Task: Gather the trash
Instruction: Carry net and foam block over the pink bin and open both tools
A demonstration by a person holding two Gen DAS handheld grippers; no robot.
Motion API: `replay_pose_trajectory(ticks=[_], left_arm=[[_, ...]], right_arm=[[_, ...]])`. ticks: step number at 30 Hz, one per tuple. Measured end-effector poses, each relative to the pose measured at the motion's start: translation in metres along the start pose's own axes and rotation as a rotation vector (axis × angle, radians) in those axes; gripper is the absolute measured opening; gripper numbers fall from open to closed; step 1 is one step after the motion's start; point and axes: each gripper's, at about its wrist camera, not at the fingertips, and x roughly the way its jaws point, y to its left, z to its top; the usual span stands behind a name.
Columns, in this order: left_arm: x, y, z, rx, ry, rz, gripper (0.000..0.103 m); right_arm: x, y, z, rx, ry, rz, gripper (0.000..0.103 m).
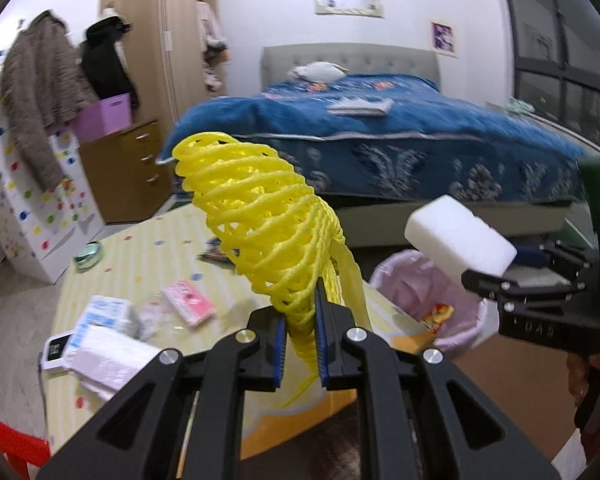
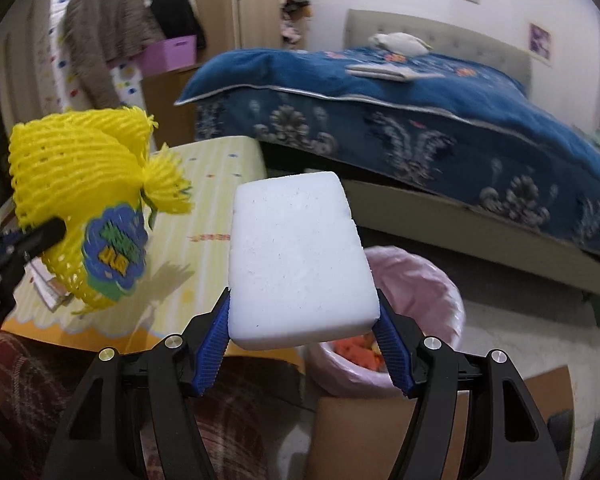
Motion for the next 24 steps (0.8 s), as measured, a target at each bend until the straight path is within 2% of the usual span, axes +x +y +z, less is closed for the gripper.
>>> replay_pose_trajectory(ticks=[12,17,24], left_arm=[[0.051,-0.07,0.008,0.126,0.041,-0.134,0.01],[0.077,-0.096,0.02,0.174,0.043,-0.178,0.01],[0.115,-0.124,0.029,0.192,0.076,-0.225,0.01]], right_arm=[[0.019,-0.069,-0.02,0.107,0.058,-0.116,0.067],[0.04,-0.094,-0.026,0.142,0.085,-0.153,0.067],[0.073,-0.122,-0.033,0.191,0.119,-0.176,0.067]])
